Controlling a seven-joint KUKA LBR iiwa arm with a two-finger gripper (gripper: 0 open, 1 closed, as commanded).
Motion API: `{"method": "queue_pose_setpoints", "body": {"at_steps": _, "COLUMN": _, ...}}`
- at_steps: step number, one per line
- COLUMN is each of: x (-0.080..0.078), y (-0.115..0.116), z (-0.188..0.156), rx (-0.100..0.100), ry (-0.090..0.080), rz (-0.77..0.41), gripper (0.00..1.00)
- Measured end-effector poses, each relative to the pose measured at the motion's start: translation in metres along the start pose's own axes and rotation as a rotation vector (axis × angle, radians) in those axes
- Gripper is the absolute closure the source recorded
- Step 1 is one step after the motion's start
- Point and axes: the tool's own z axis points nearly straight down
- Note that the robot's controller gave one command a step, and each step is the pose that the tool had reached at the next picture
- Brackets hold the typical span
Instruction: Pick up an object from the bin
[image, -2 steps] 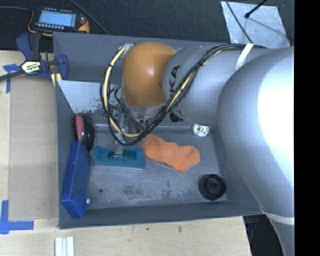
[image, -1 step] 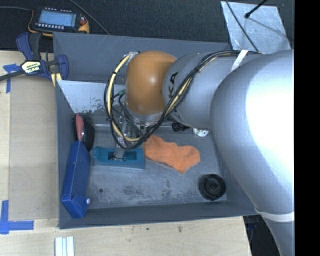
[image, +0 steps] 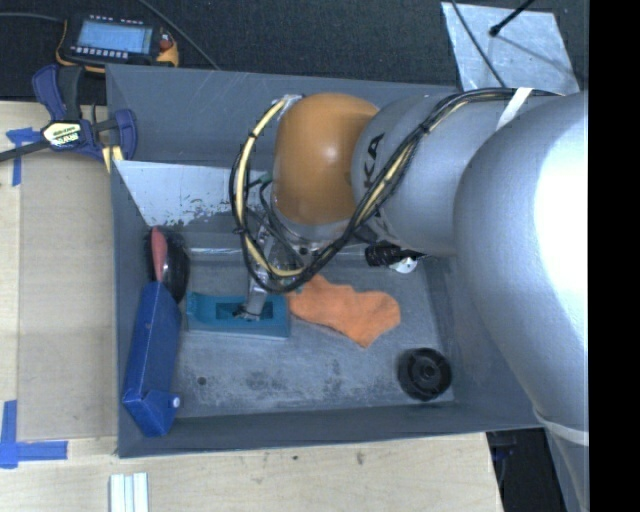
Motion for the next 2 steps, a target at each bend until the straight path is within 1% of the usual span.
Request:
{"method": "queue_pose_setpoints", "body": {"at_steps": 1, "x": -0.004, "y": -0.008, "z": 0.049, "rx": -0.004, "ry": 0.006, "rz": 0.114, "gripper": 0.00}}
{"method": "queue_pose_setpoints", "body": {"at_steps": 2, "x": -0.001, "y": 0.001, "z": 0.032, "rx": 0.001, "ry": 0.006, "rz": 0.111, "gripper": 1.00}}
